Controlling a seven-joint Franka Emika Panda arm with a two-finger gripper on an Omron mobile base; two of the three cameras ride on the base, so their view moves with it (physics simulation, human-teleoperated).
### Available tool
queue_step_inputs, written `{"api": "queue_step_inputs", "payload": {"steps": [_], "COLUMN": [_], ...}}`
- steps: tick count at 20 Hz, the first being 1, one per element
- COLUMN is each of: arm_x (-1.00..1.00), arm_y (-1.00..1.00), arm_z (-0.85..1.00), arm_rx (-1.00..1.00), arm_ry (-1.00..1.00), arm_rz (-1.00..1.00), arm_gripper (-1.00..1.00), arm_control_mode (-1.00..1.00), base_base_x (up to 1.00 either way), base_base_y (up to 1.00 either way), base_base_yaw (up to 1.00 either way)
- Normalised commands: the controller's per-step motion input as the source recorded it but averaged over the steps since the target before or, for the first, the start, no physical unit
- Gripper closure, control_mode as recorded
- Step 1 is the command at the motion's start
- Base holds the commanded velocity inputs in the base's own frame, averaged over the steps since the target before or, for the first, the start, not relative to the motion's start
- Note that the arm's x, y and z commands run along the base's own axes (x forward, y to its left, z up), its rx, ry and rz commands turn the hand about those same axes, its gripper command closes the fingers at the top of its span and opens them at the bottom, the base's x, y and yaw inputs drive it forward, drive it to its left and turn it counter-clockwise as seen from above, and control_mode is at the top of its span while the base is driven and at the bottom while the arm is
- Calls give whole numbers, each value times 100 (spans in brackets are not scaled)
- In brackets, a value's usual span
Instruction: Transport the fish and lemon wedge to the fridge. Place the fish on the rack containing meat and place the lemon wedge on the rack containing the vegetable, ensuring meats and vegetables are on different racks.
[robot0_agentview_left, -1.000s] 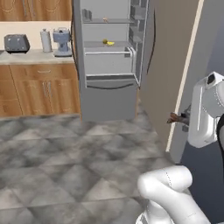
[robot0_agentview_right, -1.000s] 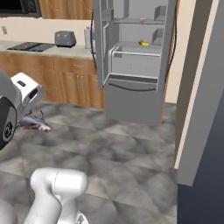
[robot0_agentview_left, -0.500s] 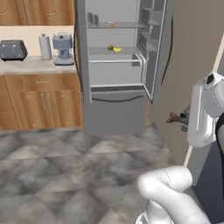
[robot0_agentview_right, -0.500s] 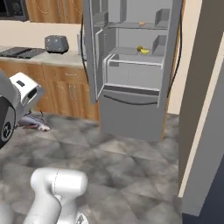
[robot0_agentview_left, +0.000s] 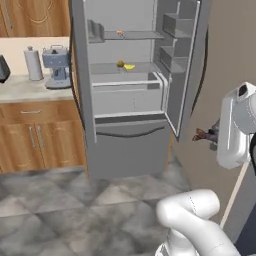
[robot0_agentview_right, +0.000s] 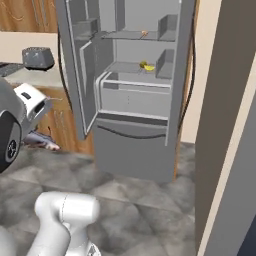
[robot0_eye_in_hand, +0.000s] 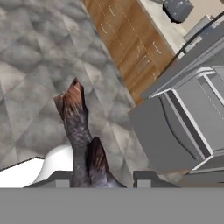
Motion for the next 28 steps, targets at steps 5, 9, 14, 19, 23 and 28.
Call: {"api": "queue_step_inputs", "payload": {"steps": [5, 9, 14, 19, 23, 28], "arm_x": [0, 0, 0, 0, 0, 0], "arm_y": [0, 0, 0, 0, 0, 0], "arm_z": [0, 0, 0, 0, 0, 0], "arm_rx": [0, 0, 0, 0, 0, 0], "arm_ry": [0, 0, 0, 0, 0, 0], "arm_rz": [0, 0, 0, 0, 0, 0], "arm_gripper": [100, 100, 100, 100, 100, 100], "arm_control_mode": [100, 100, 100, 100, 100, 100], "base_base_x": [100, 100, 100, 87, 67, 70], "base_base_y": [19, 55, 63, 2, -23, -1], "base_base_yaw": [-28, -26, -21, -6, 1, 2]}}
